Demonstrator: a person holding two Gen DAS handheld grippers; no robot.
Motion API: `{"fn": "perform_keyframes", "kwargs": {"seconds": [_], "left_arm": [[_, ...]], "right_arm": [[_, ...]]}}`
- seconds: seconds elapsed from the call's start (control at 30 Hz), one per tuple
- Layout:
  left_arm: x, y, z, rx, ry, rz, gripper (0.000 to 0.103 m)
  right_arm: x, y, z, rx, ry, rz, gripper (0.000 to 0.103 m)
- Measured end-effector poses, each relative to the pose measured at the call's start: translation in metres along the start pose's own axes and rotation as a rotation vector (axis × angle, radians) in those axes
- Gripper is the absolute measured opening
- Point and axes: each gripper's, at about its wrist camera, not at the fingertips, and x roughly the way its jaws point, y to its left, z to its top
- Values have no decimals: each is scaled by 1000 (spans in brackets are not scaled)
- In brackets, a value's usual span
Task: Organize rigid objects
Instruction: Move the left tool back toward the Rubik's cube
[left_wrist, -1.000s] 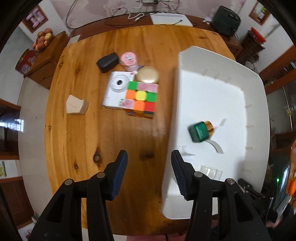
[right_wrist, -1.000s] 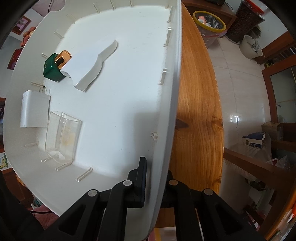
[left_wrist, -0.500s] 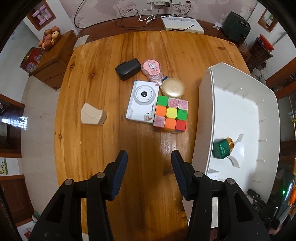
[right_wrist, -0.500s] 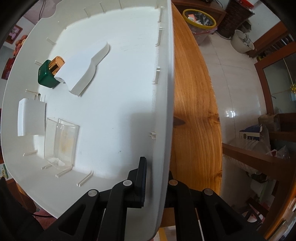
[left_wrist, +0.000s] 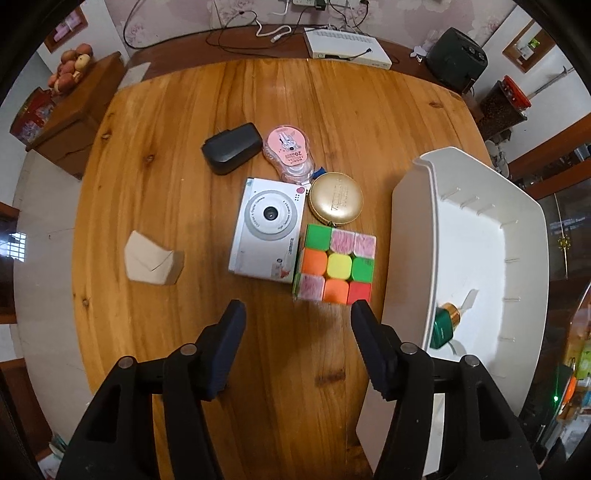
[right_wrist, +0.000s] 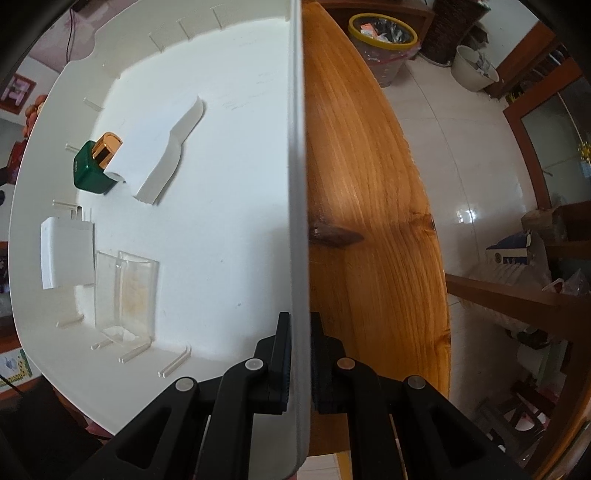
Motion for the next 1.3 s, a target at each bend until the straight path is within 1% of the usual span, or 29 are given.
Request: {"fn": "perform_keyframes", "kwargs": {"seconds": [0.2, 0.23, 0.3, 0.53, 0.77, 0.9, 1.1, 1.3], "left_arm": [[15, -13, 12, 55, 35, -17, 65], [17, -15, 13, 63, 38, -19, 68], [19, -19, 16, 77, 41, -19, 71], [32, -26, 24, 98, 78, -25, 71], [43, -24, 27, 71, 103, -28, 71], [51, -21, 28, 32, 126, -33, 71], [58, -16, 29, -8, 136, -50, 71], [65, -14, 30, -16, 145, -50, 71]], "right_arm": [[1, -11, -1, 30, -5, 22, 10], [1, -11, -2, 35, -6, 25, 10], [0, -14, -2, 45, -8, 28, 10], [-2, -22, -6, 77, -24, 38, 10], [2, -29, -7, 88, -23, 48, 10], [3, -30, -6, 88, -20, 54, 10], [2, -31, -2, 77, -12, 57, 10], [2, -30, 0, 74, -10, 63, 10]]}}
